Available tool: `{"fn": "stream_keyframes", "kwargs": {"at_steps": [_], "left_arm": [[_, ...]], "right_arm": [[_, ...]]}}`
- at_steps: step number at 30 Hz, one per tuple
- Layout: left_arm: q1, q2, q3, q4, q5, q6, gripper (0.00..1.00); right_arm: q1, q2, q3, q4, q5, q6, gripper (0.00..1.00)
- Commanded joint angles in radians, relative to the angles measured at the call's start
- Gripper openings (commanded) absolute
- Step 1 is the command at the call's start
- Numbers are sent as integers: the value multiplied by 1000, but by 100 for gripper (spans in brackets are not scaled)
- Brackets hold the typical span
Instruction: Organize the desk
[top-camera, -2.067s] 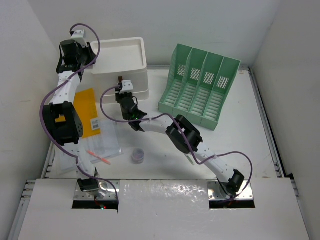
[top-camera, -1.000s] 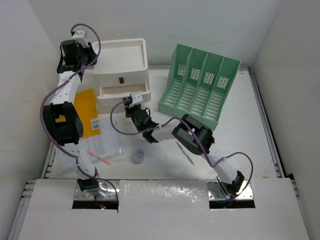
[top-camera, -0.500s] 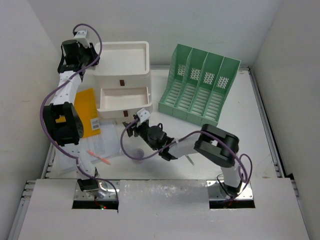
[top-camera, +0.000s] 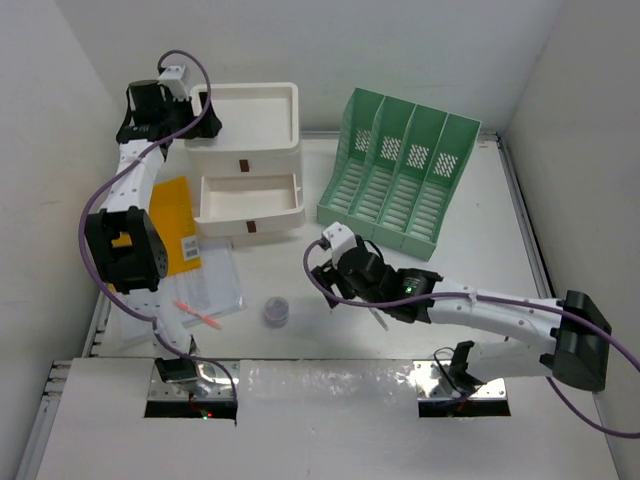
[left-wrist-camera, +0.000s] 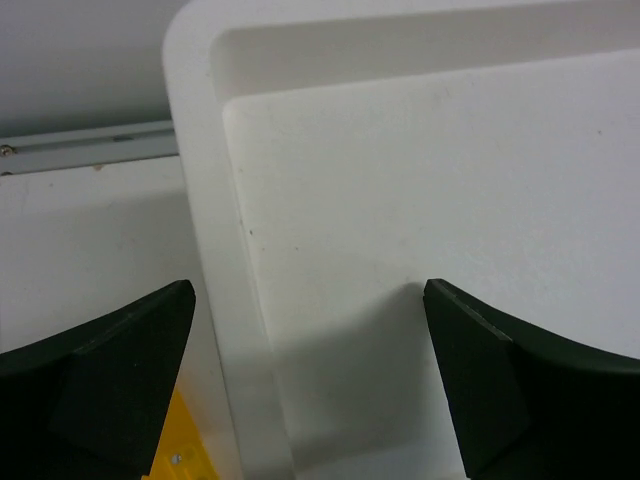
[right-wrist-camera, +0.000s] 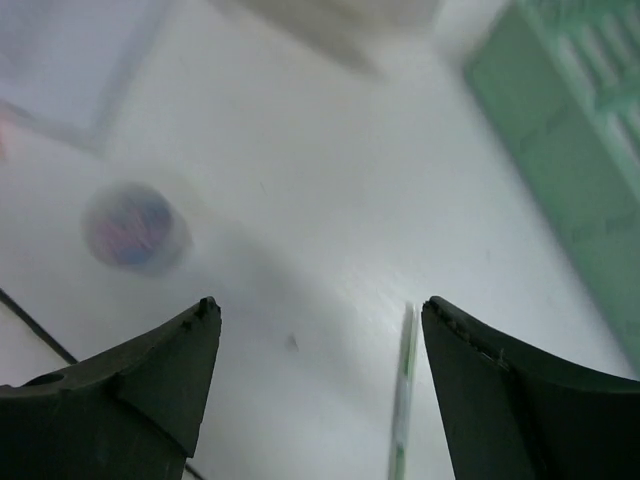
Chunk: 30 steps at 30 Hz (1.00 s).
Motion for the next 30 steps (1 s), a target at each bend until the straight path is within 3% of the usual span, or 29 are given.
{"fn": "stream_keyframes", "kwargs": {"at_steps": [1,5,10,13,17,20,21,25,26,27,30], "left_arm": [[-15,-67,56,-150,14,70,99],[-12,-142,113,-188,-10,113,100],[-12,-352,77,-191,-12,151,100],[-12,-487,4,-277,57,286,99],[-12,-598,-87,-591,152,653,84],[-12,-685,-251,-847,75,876,83],[-12,-708,-294,-872,44,918,84],[-12,-820,-528,-911,-128,1081,91],[-12,-860,-601,-911,-147,1095,92],[-11,-875,-629,-912,-157,1107,92],[-11,-892,-684,-923,-156,1104,93]], "right_arm": [[-32,-26,-89,-312,-7,136,79],[-113,-74,-227,-243,11,161,80],[-224,-106,-371,-78,-113,127,73],[-227,-103,-409,-9,-227,124,73],[-227,-56,-417,14,-250,104,70],[-226,24,-384,-8,-257,77,65],[-226,45,-365,-19,-248,71,61],[-226,92,-354,-67,-207,78,29],[-226,92,-356,-76,-204,77,10],[-226,90,-356,-84,-195,62,0],[-210,44,-319,-111,-171,-23,0]]}}
